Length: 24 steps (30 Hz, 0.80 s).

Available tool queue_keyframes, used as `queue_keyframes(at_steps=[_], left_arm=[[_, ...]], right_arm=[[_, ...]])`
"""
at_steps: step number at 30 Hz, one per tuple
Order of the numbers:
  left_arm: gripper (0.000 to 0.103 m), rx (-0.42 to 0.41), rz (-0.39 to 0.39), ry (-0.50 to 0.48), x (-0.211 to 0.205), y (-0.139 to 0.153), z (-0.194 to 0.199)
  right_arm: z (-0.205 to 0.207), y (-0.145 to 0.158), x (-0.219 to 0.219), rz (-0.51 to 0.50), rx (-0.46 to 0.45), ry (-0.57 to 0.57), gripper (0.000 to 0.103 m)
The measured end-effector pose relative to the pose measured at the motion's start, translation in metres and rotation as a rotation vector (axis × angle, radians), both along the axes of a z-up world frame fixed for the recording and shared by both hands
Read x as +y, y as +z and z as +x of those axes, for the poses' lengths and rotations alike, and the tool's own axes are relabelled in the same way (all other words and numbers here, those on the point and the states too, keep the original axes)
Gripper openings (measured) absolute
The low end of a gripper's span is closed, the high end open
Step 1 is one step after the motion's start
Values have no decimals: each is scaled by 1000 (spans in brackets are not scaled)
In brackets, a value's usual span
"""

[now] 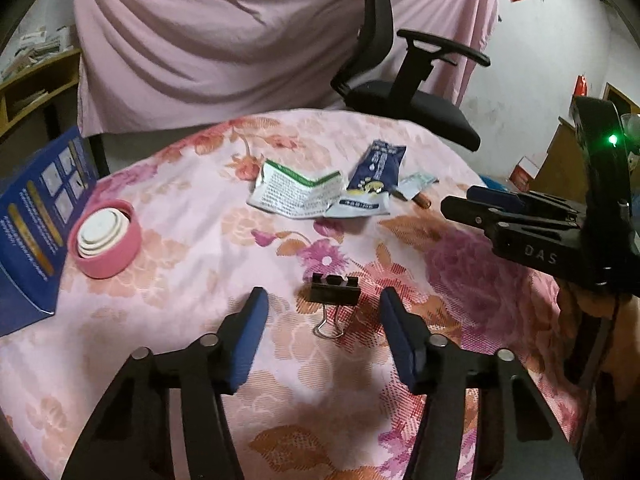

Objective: Collect trash
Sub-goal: 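Grasp the black binder clip with the left tool while the right tool grasps the orange battery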

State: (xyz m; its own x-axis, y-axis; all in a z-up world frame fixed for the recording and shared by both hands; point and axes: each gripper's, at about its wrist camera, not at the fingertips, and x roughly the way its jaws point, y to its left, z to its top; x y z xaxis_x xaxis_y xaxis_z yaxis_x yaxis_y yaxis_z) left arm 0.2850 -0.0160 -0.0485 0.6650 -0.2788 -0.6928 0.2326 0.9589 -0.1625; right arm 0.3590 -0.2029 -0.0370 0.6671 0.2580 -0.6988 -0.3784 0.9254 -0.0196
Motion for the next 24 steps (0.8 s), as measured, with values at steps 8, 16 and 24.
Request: queue_keyframes(at_steps=[8,16,24], left_arm=[[22,39,-49,11,3,-1,14],[22,51,-92,29,4,0,25],[22,29,-114,33,10,2,21]], right_arm=[[29,-13,1,42,108,-32,61],[41,-17,8,43,136,-37,47],[31,-15,6,70,139,2,37]])
